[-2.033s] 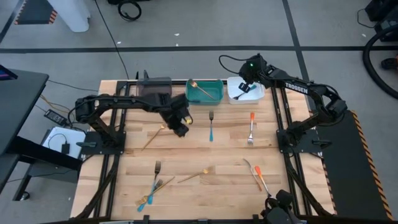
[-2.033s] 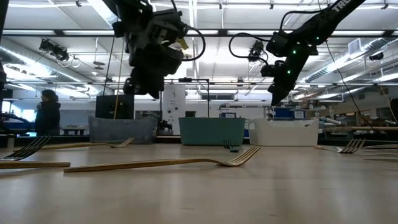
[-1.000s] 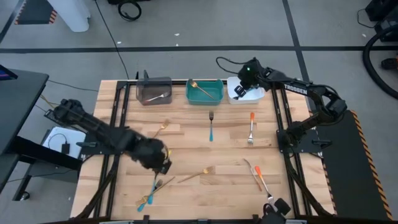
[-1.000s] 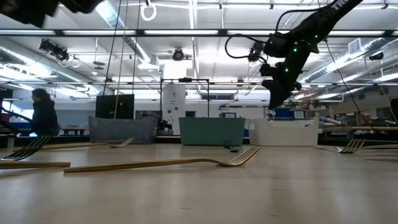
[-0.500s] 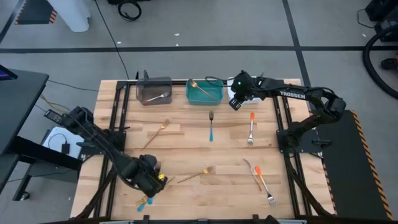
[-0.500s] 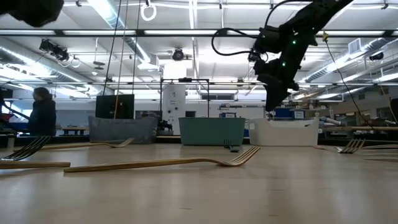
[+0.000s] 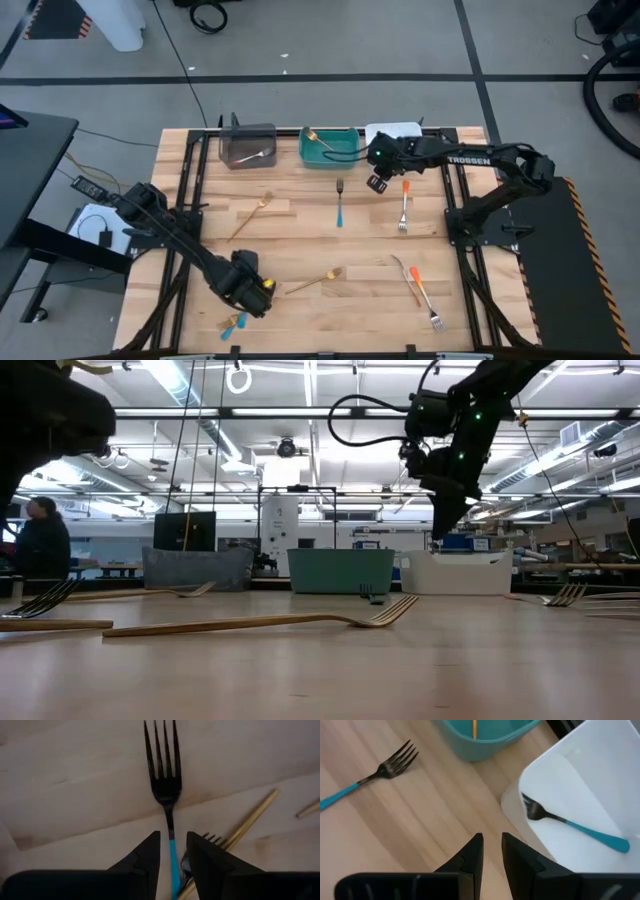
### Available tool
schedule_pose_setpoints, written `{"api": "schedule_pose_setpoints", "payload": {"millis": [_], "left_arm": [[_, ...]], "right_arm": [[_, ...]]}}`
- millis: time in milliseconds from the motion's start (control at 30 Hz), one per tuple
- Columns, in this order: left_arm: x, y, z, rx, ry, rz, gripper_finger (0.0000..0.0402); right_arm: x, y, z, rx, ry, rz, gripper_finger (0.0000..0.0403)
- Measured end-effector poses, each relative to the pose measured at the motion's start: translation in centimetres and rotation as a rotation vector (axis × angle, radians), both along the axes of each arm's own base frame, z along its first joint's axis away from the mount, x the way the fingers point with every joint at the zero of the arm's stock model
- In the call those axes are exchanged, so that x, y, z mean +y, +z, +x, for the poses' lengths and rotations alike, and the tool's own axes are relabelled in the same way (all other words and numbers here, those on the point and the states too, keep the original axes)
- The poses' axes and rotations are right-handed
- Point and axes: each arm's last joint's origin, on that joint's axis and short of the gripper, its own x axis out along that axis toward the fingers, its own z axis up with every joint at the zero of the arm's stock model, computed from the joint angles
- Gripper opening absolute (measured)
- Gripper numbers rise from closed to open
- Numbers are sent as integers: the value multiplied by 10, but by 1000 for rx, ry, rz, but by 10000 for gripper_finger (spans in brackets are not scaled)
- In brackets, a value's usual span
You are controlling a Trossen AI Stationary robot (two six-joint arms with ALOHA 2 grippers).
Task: Sort silverware by color (type)
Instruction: Put the blue fork into the white bin
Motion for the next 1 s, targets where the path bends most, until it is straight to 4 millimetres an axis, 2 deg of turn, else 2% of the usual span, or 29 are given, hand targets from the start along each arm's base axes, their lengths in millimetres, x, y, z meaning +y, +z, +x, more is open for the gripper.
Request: {"api": "schedule_pose_setpoints", "payload": {"millis": [300, 767, 1000], "left_arm": [[2, -5, 1, 0, 40, -3, 104], [-2, -31, 8, 55, 62, 19, 104], [-4, -45, 11, 97, 61, 38, 77]], "right_arm": [[8, 0, 3, 9, 34, 1, 78], [8, 0, 3, 13, 35, -5, 78], [7, 0, 2, 20, 28, -20, 78]]}}
